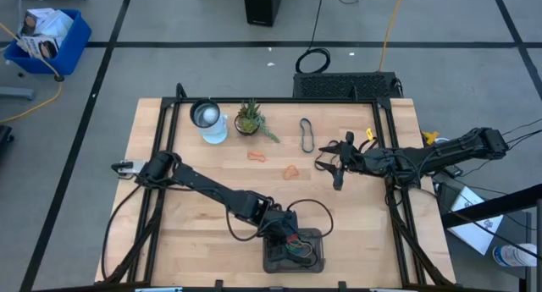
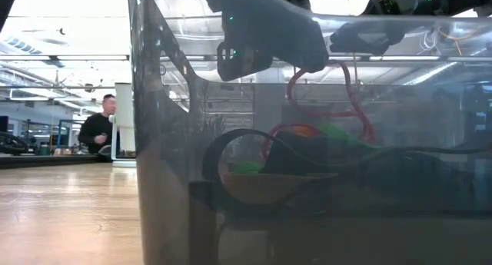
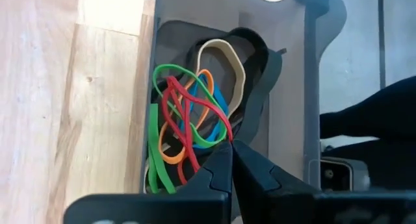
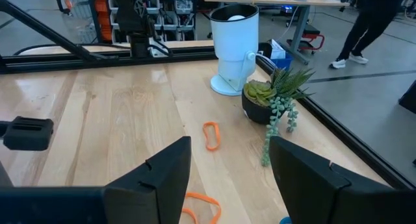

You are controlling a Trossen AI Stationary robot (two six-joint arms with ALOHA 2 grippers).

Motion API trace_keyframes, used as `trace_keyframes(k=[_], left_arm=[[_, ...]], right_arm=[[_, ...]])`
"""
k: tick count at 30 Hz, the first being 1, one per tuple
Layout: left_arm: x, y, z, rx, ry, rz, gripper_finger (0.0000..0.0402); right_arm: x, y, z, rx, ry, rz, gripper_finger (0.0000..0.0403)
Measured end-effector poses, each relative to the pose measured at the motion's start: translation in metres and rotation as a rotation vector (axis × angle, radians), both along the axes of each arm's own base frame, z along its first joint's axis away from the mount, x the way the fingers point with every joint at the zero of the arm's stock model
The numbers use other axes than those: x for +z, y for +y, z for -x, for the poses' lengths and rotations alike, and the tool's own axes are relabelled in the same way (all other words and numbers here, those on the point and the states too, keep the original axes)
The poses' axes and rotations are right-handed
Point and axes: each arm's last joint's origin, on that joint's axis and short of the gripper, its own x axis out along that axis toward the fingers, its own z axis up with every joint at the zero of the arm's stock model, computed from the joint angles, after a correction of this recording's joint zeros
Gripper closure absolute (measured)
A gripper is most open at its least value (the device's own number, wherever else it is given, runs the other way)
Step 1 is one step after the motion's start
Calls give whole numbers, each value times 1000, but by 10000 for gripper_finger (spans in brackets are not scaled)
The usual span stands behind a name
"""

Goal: Pick and place rubber bands into bin
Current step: Put the red rubber band into the black transparent bin

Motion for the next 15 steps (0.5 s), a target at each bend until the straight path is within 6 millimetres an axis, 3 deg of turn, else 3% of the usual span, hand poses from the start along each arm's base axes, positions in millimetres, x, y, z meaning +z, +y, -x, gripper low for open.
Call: trace_keyframes(k=[6,11,15], left_arm=[[1,0,0,27,18,26,377],[1,-1,1,-34,21,51,300],[7,3,2,-139,46,168,237]], right_arm=[[0,0,0,0,0,0,198],[0,0,0,0,0,0,202],[0,0,0,0,0,0,199]])
